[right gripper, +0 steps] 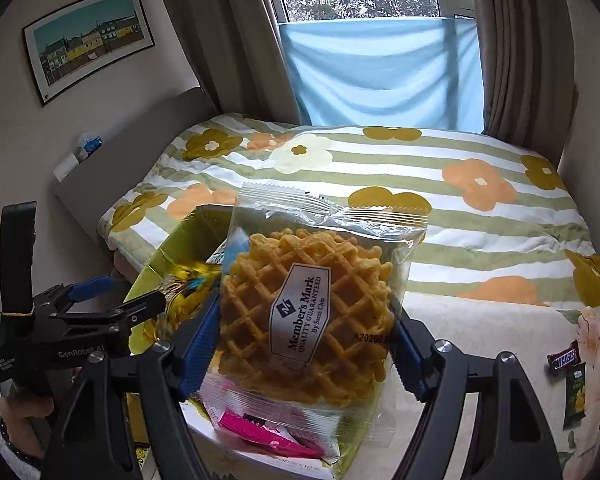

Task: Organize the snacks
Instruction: 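Carry both packs into the yellow box and open both tools, then move both tools to the Snickers bar and the green cracker pack, then grasp the Snickers bar with the left tool while the right tool grasps the green cracker pack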

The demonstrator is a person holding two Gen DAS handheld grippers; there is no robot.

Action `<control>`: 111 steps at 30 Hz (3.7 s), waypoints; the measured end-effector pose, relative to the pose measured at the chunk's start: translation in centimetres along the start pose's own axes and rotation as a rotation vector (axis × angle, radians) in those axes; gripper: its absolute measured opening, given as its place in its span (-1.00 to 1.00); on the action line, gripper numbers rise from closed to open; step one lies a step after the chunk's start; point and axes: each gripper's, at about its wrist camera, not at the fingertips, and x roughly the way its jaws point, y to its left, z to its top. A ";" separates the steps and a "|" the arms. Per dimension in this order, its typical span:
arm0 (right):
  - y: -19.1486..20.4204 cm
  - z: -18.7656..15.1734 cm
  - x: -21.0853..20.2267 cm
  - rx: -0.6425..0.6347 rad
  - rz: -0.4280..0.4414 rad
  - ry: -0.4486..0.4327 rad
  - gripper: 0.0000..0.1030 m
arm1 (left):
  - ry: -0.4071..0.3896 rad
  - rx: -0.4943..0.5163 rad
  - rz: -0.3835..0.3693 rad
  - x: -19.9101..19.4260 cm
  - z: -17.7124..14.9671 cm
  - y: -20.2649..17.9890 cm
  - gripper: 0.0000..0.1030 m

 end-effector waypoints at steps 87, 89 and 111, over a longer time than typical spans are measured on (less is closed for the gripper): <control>-33.7 -14.4 -4.4 0.236 -0.363 0.152 0.89 | 0.226 0.716 -0.447 13.9 -3.1 -49.9 0.96; -33.9 -14.9 -3.2 0.220 -0.378 0.172 0.89 | 0.242 0.743 -0.444 15.0 -3.4 -50.5 0.95; -35.4 -16.9 0.4 0.173 -0.378 0.186 0.37 | 0.277 0.955 -0.487 18.4 -6.4 -54.8 -0.49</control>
